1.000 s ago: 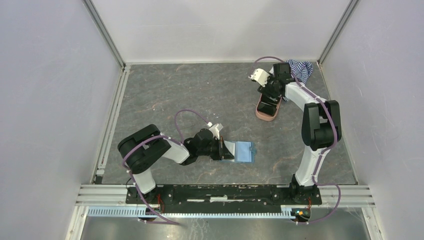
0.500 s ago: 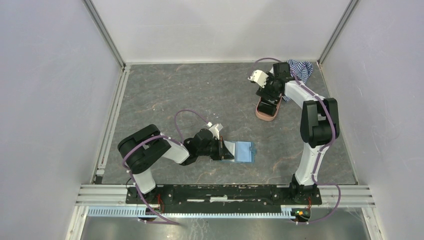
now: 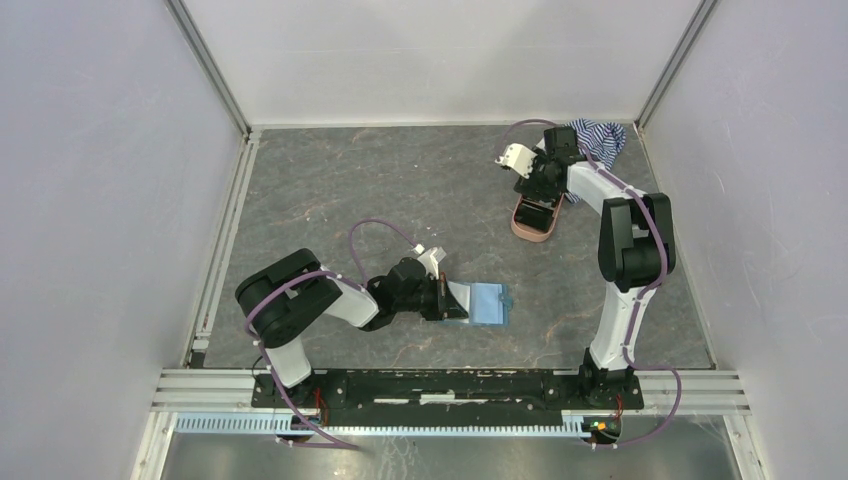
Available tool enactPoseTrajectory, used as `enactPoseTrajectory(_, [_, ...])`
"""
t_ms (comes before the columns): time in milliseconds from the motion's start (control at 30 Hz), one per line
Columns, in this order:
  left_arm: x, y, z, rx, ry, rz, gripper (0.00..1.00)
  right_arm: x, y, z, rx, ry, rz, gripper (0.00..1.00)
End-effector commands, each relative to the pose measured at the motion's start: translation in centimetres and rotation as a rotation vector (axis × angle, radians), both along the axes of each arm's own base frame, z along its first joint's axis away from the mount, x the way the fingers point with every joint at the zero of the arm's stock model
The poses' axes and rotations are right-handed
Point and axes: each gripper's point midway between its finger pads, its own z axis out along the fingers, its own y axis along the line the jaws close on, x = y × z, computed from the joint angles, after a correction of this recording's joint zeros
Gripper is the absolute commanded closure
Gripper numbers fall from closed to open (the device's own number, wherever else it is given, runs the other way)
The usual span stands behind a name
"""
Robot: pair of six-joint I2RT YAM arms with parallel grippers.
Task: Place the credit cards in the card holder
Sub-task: Pick up the credit card from the storage box.
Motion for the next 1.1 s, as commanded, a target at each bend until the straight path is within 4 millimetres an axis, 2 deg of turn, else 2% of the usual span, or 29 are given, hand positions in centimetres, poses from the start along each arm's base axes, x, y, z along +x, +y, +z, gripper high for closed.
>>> enactPoseTrajectory(0, [-1.4, 2.8, -3.7, 0.148, 0.035, -0.007, 0.98, 2.5, -0.3, 3.8, -0.008, -0.115, -0.005, 0.28])
enactPoseTrajectory(267, [-1.4, 2.9, -3.7, 0.147, 0.033, -0.007, 0.98, 2.4, -0.2, 4.8, 0.003, -0.126, -0.001, 0.36])
enactPoseTrajectory(667, [-1.4, 2.9, -3.7, 0.145, 0.033, -0.008, 0.98, 1.7, 0.1, 4.5, 0.027, -0.092, 0.015, 0.62])
enactPoseTrajectory(767, [-1.5, 2.9, -3.7, 0.145, 0.033, -0.008, 0.98, 1.7, 0.0, 4.7, 0.028, -0.098, 0.012, 0.61])
enactPoseTrajectory(900, [-1.5, 2.9, -3.7, 0.145, 0.034, -0.008, 0.98, 2.0, -0.3, 5.4, 0.021, -0.123, 0.001, 0.52])
enactPoseTrajectory(1067, [-1.4, 2.9, -3.7, 0.145, 0.034, -0.007, 0.98, 2.4, -0.7, 6.6, 0.017, -0.15, -0.012, 0.5])
